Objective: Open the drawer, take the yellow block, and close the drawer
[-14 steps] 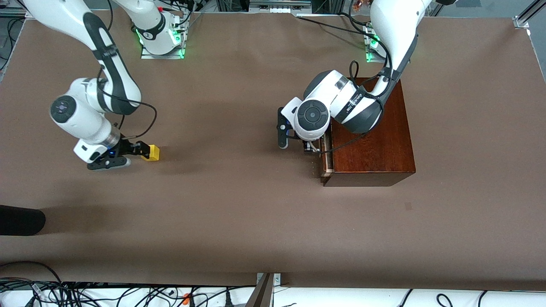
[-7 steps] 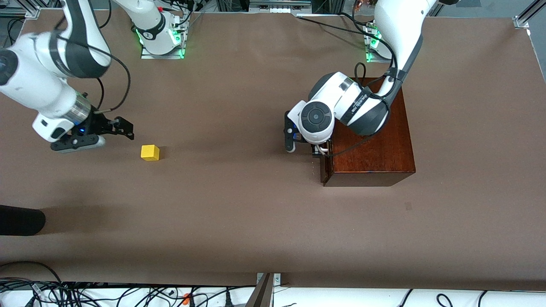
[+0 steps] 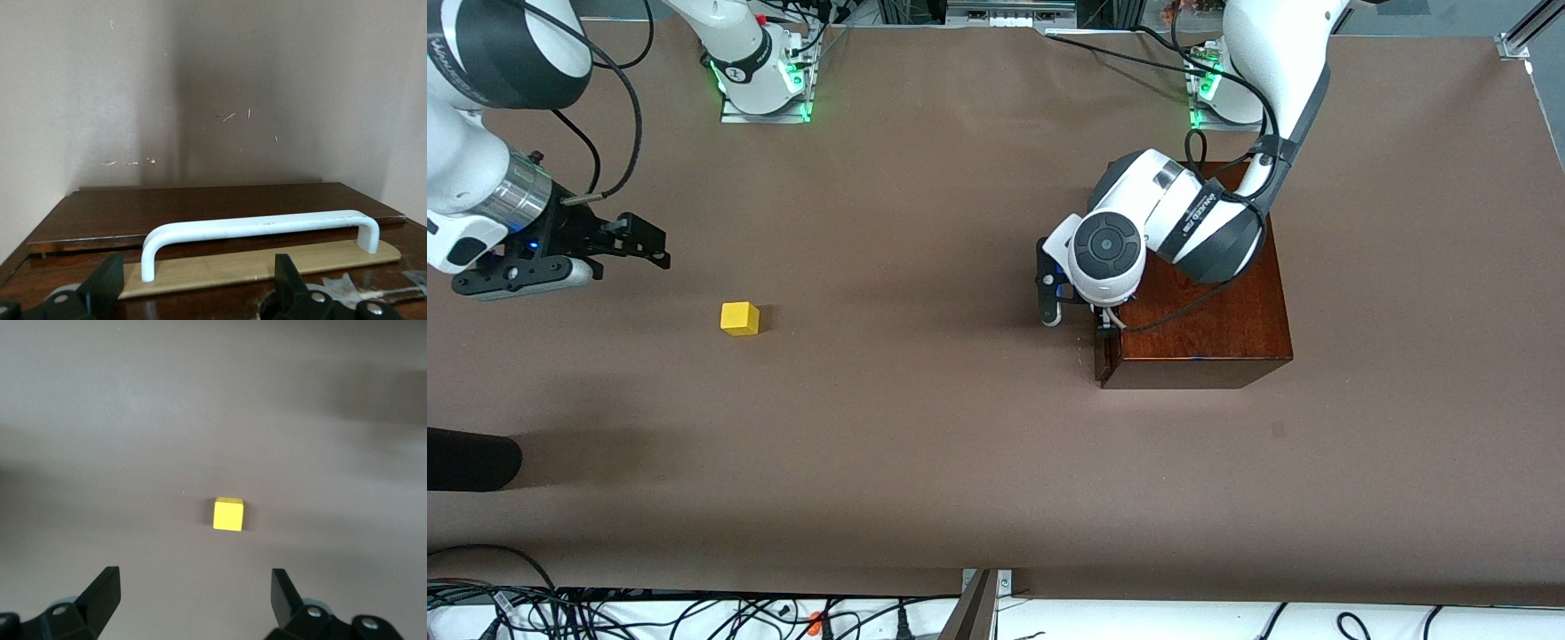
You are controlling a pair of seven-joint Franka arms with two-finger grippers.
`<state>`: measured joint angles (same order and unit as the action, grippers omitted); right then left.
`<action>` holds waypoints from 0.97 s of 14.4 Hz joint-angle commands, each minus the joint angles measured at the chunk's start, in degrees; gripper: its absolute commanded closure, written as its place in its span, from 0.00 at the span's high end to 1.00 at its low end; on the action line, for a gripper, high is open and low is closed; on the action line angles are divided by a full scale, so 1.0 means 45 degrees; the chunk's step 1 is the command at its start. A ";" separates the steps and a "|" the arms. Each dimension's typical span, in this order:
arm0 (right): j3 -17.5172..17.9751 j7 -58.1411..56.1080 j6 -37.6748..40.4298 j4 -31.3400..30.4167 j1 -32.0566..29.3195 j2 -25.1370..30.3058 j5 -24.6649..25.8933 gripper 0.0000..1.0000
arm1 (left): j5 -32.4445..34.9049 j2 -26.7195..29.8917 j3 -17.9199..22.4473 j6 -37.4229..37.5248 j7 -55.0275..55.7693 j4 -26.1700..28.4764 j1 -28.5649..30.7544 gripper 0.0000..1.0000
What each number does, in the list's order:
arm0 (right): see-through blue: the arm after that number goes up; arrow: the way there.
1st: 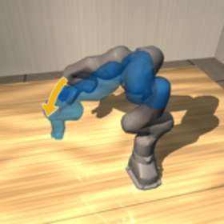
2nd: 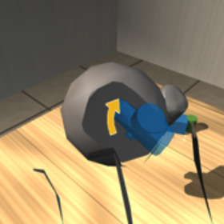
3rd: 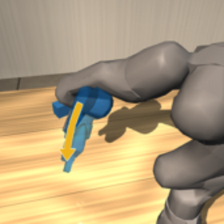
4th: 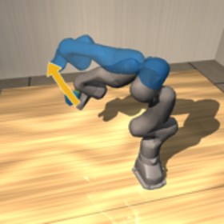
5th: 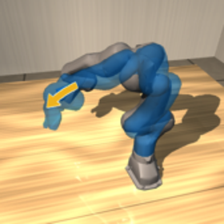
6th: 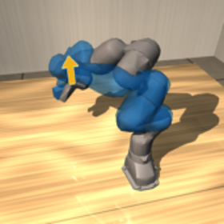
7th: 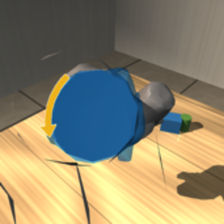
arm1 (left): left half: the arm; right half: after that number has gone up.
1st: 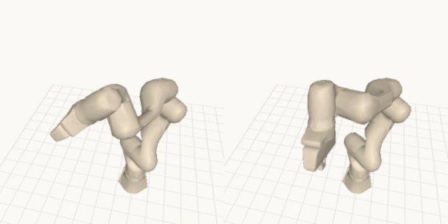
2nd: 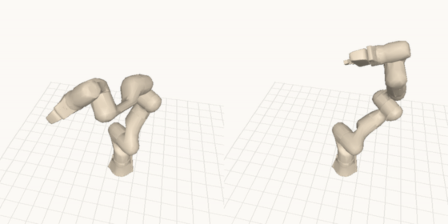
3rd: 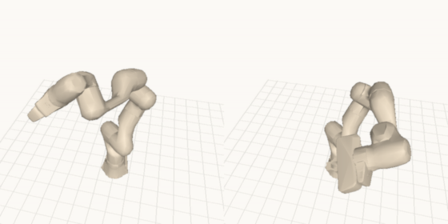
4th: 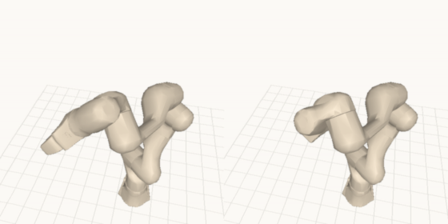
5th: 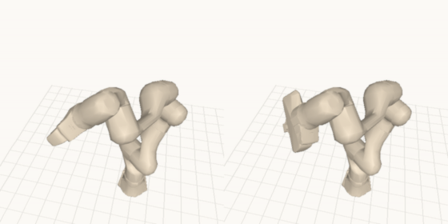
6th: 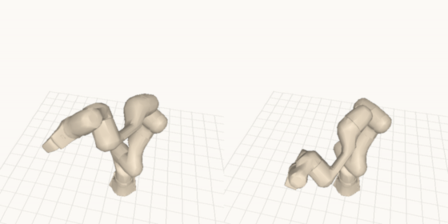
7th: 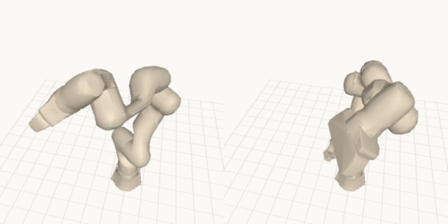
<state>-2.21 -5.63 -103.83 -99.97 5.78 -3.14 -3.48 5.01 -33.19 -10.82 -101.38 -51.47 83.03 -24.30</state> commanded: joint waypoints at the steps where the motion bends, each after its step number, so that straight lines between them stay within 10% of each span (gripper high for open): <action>1: 0.0179 0.0215 0.0748 0.0907 -0.0094 -0.0357 0.0636 1.00 | -0.1127 0.1259 0.0040 0.0942 0.0109 -0.0226 0.0186 1.00; 14: -0.0153 0.0059 0.2213 0.2528 -0.0250 -0.0299 0.0462 1.00 | -0.0762 0.3191 0.0605 0.5439 0.4012 -0.2672 0.4640 1.00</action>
<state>-3.27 -5.36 -95.56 -90.23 5.22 -3.99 -1.49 0.79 -21.73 -9.17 -78.22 -36.20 70.43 -3.87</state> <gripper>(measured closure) 0.000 0.000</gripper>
